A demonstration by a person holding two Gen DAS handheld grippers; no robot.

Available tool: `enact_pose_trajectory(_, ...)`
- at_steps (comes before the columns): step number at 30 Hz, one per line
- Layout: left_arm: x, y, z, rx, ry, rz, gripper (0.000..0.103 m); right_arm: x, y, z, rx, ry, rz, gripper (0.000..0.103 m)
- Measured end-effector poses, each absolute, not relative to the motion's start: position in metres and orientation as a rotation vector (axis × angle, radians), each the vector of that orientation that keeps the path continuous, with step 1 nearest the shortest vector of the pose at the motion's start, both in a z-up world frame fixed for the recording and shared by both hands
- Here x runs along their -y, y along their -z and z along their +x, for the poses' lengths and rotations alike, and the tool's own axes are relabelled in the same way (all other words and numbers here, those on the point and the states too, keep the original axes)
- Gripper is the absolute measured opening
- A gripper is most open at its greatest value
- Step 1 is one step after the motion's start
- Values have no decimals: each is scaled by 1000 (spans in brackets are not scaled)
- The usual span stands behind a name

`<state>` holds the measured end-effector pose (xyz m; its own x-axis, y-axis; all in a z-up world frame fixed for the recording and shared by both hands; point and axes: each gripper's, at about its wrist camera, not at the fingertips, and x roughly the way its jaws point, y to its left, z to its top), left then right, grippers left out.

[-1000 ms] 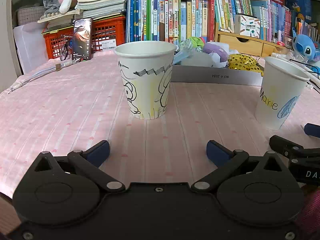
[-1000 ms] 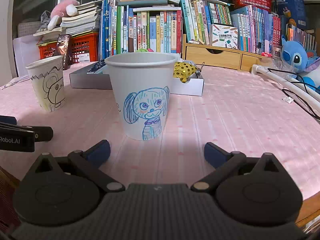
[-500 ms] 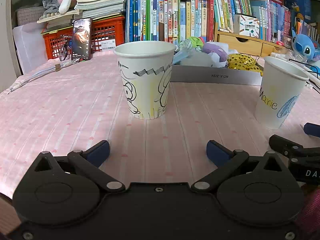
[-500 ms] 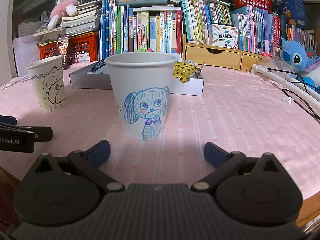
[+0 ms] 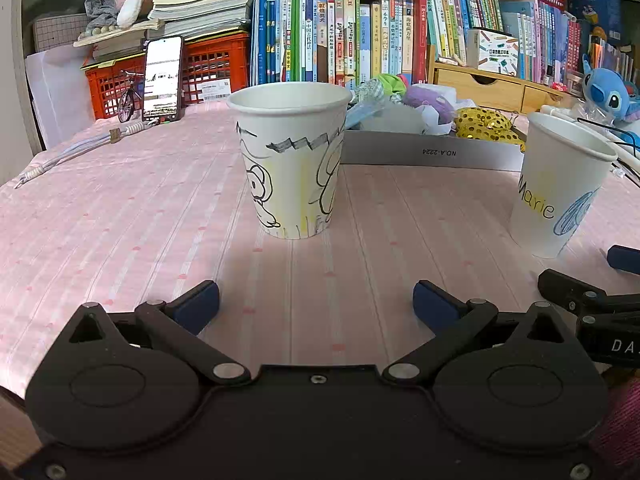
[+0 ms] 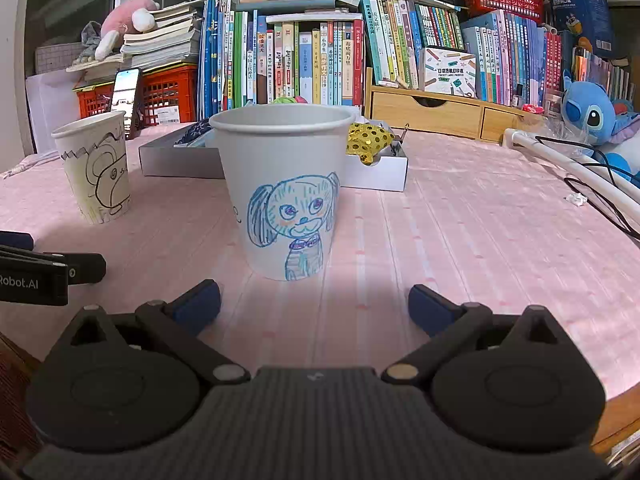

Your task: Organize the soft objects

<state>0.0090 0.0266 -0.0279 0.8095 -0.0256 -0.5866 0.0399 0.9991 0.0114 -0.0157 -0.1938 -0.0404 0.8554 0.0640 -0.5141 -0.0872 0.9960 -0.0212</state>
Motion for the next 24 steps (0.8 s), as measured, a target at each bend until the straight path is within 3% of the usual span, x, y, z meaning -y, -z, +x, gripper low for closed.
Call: enact_pose_trajectory(24,-25,27,9,-626,40,27,103,193,40,-16,-540,-79,-44,103)
